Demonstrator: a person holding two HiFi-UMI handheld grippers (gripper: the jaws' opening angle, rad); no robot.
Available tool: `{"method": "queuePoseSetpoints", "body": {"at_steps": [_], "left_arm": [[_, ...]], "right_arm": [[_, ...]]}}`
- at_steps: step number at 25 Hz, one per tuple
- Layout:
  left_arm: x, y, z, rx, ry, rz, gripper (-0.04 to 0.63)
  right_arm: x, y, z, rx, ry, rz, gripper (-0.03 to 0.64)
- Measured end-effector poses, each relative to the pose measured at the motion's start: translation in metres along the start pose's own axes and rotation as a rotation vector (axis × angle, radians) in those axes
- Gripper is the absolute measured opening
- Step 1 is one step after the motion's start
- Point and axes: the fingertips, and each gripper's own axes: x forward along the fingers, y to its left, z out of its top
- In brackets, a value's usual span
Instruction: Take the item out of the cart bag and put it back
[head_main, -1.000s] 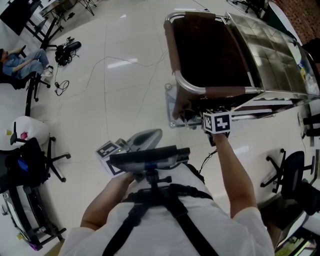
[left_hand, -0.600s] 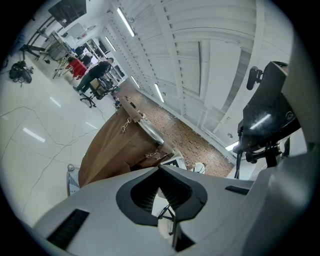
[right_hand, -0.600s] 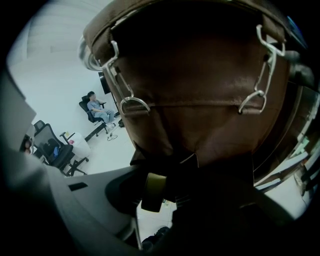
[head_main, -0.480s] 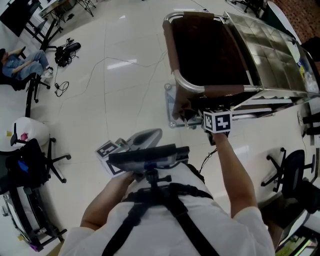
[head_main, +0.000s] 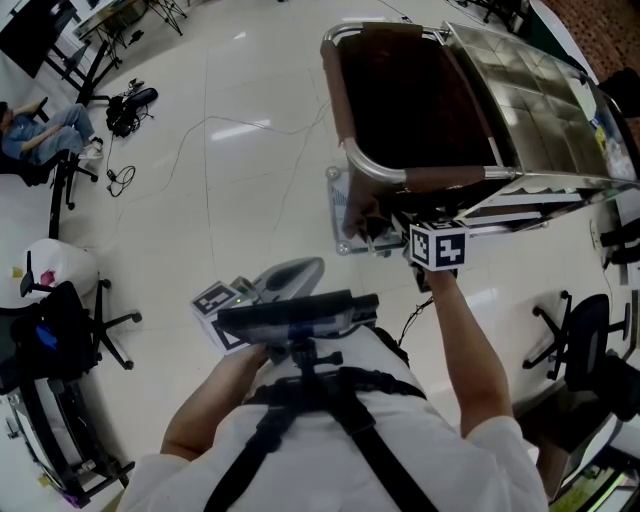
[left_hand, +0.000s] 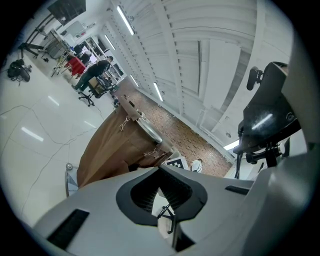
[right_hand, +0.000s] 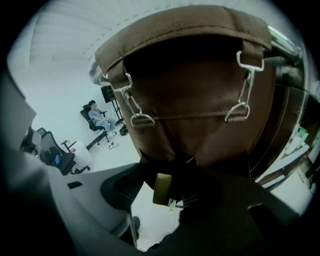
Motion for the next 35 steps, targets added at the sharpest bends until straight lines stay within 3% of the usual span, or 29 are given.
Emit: {"method": "queuePoseSetpoints", "body": {"at_steps": [23,35], "left_arm": [[0.015,-0.007,-0.008,-0.016,0.039,-0.057,0.002],[0.017,-0.005,-0.007,-0.020,0.040,-0.055,0.002]], "right_arm": [[-0.062,0.008,0.021,0.071,-0.169,-0.011,0.213],[-0.096,0.024,0.038,0.082,-0.251,0.024,0.213]]}}
